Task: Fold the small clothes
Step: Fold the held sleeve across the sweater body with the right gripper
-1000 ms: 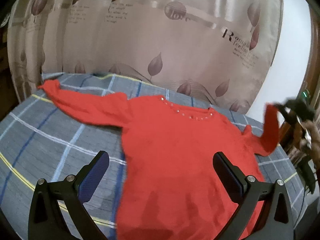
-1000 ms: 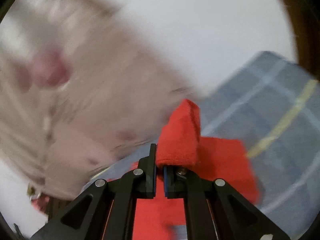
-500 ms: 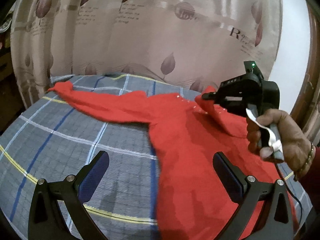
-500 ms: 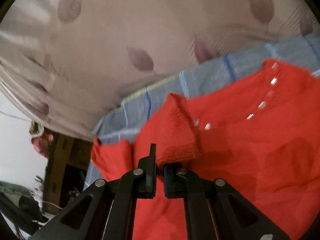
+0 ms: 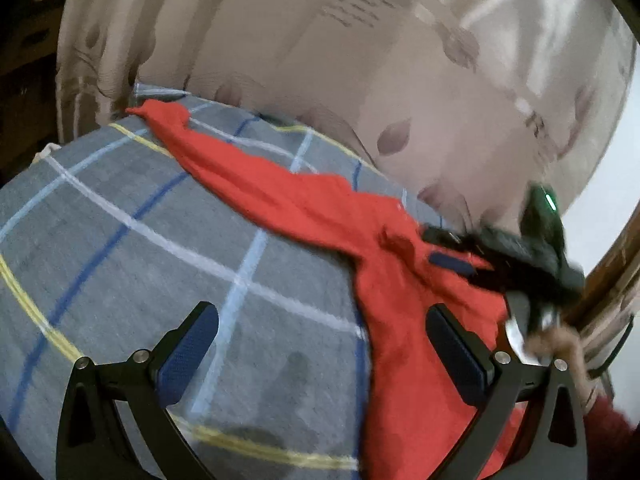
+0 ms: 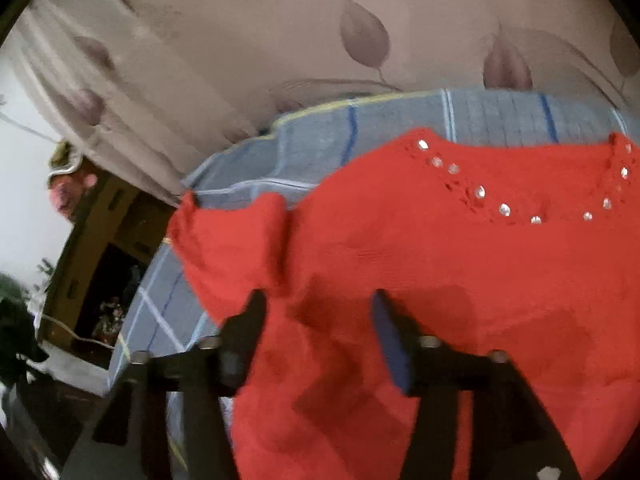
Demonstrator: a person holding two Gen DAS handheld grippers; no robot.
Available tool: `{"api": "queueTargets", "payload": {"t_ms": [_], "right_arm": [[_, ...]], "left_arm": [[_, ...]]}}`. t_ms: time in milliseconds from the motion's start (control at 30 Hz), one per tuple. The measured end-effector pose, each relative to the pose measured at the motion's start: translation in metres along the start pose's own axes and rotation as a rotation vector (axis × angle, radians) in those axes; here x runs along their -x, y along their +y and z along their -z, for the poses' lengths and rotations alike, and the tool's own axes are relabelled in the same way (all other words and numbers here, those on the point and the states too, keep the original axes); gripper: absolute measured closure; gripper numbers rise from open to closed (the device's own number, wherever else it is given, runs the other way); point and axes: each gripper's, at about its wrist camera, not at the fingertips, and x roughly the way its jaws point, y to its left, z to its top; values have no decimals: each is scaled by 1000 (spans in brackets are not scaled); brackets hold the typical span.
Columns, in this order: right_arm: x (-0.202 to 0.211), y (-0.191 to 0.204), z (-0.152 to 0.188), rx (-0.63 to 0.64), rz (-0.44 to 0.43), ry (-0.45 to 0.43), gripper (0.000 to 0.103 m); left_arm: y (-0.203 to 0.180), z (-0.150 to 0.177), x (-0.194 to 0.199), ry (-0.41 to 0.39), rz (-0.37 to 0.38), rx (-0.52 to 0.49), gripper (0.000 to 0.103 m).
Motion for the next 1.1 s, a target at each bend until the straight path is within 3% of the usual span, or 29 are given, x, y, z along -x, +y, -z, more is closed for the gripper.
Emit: {"api": "queueTargets", "payload": {"t_ms": [67, 133, 233, 367, 467, 500, 567, 667, 700, 733, 767, 800, 833, 933, 1100], "right_arm": [[22, -6, 9, -14, -83, -36, 46], [42, -8, 24, 6, -106, -50, 46], [56, -1, 49, 84, -33, -42, 36], [57, 0, 78, 155, 40, 10, 34], [51, -4, 91, 159, 51, 38, 34], [48, -5, 93, 154, 50, 45, 34], [46, -11, 97, 145, 48, 55, 34], [45, -12, 98, 135, 33, 47, 30], [44, -12, 99, 132, 32, 45, 30], [44, -12, 99, 132, 32, 40, 30], [45, -11, 100, 132, 30, 35, 29], [46, -12, 101, 128, 26, 31, 29], [47, -14, 101, 122, 19, 27, 29], [51, -25, 99, 66, -19, 7, 29], [69, -47, 95, -60, -56, -63, 29]], "left_arm": [[13, -19, 0, -5, 6, 9, 0], [26, -38, -3, -10, 18, 11, 0], [48, -73, -14, -35, 20, -3, 0], [76, -113, -49, 28, -16, -19, 0], [100, -136, -75, 43, -102, 5, 1], [112, -143, -81, 33, -112, 40, 1], [136, -154, -91, 28, -59, 145, 1], [179, -168, -119, 74, -12, 364, 4], [184, -171, -118, 33, -8, 383, 6], [186, -174, -118, 13, -24, 387, 21], [187, -179, -125, 34, -51, 372, 69], [189, -183, -131, 65, -78, 360, 99], [189, -184, -134, 82, -110, 367, 96], [164, -191, -116, 23, -57, 340, 96], [36, -205, -67, -49, 142, 128, 96]]}}
